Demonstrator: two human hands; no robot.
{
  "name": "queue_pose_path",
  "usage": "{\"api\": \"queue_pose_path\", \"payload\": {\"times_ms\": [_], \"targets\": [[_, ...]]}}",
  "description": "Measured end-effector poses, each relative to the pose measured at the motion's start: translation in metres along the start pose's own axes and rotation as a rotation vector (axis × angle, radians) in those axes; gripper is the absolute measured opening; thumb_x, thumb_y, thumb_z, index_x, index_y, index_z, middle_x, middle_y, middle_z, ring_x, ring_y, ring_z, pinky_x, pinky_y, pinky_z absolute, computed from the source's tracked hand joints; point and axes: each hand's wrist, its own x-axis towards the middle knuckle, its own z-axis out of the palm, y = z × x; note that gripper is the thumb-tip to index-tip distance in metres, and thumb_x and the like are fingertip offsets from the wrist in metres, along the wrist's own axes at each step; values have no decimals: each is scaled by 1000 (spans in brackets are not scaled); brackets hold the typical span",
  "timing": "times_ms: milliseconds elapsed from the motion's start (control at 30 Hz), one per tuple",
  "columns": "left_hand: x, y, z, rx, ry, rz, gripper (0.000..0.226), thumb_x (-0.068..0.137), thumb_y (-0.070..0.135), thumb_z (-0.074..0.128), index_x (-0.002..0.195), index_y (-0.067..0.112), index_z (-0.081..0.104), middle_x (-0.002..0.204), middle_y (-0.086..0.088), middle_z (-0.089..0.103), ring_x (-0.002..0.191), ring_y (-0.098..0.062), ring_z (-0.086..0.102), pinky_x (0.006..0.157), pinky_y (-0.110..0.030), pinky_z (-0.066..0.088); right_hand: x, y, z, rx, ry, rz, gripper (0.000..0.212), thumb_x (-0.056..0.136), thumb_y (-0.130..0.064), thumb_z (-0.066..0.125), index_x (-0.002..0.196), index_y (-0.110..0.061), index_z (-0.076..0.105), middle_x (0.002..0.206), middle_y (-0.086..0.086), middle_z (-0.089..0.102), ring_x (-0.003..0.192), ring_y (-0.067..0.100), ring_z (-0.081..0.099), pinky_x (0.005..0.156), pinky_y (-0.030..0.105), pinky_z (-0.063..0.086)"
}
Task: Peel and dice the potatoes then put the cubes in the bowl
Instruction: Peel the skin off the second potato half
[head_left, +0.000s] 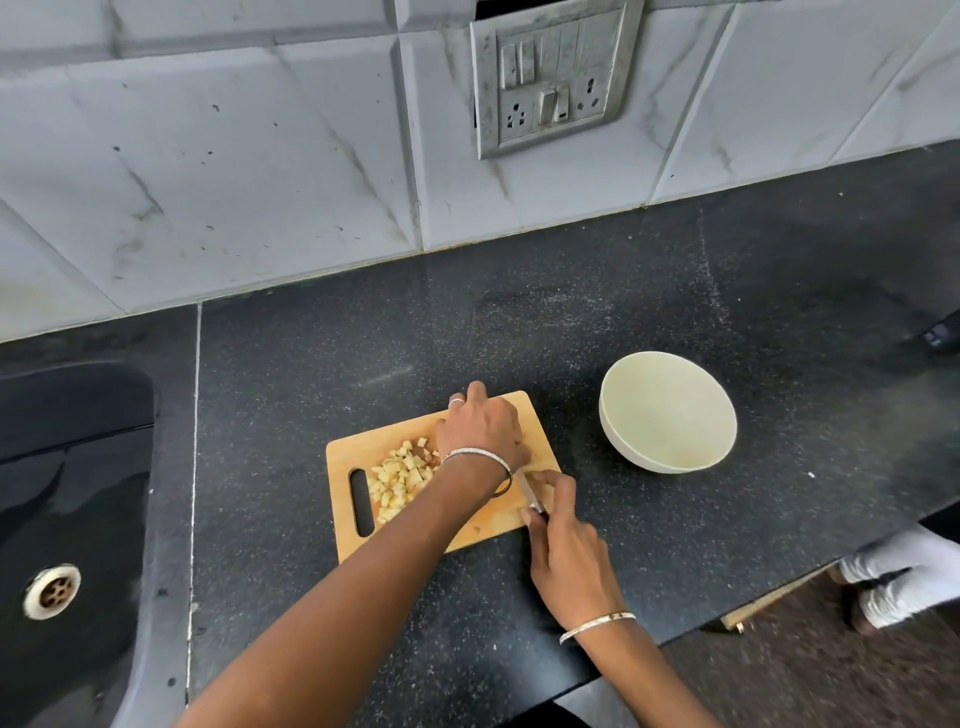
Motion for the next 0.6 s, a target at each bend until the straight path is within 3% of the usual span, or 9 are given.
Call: {"api": "queue_pose_path", "payload": {"times_ms": [167, 400, 600], "targets": [[5, 1, 3, -23, -11, -62, 28, 71, 37, 77, 95, 23, 70, 109, -1, 50, 100, -27, 55, 81, -45, 54, -4, -1, -1, 21, -9, 5, 22, 102, -29, 41, 118, -31, 25, 90, 6, 71, 79, 39, 64, 57, 43, 41], [12, -2, 5, -49, -12, -86, 27, 64, 44, 81, 82, 27, 70, 94, 5, 66, 95, -22, 58, 82, -43, 51, -7, -3, -4, -6, -37, 12, 16, 103, -29, 37, 117, -26, 30, 88, 5, 70, 80, 37, 64, 57, 40, 33], [15, -14, -2, -123, -107, 13, 24, 67, 52, 80, 73, 31, 69, 80, 13, 65, 86, -16, 61, 80, -37, 53, -7, -3, -6, -18, -51, 13, 17, 103, -28, 37, 118, -23, 33, 88, 2, 70, 80, 34, 64, 58, 39, 33]]}}
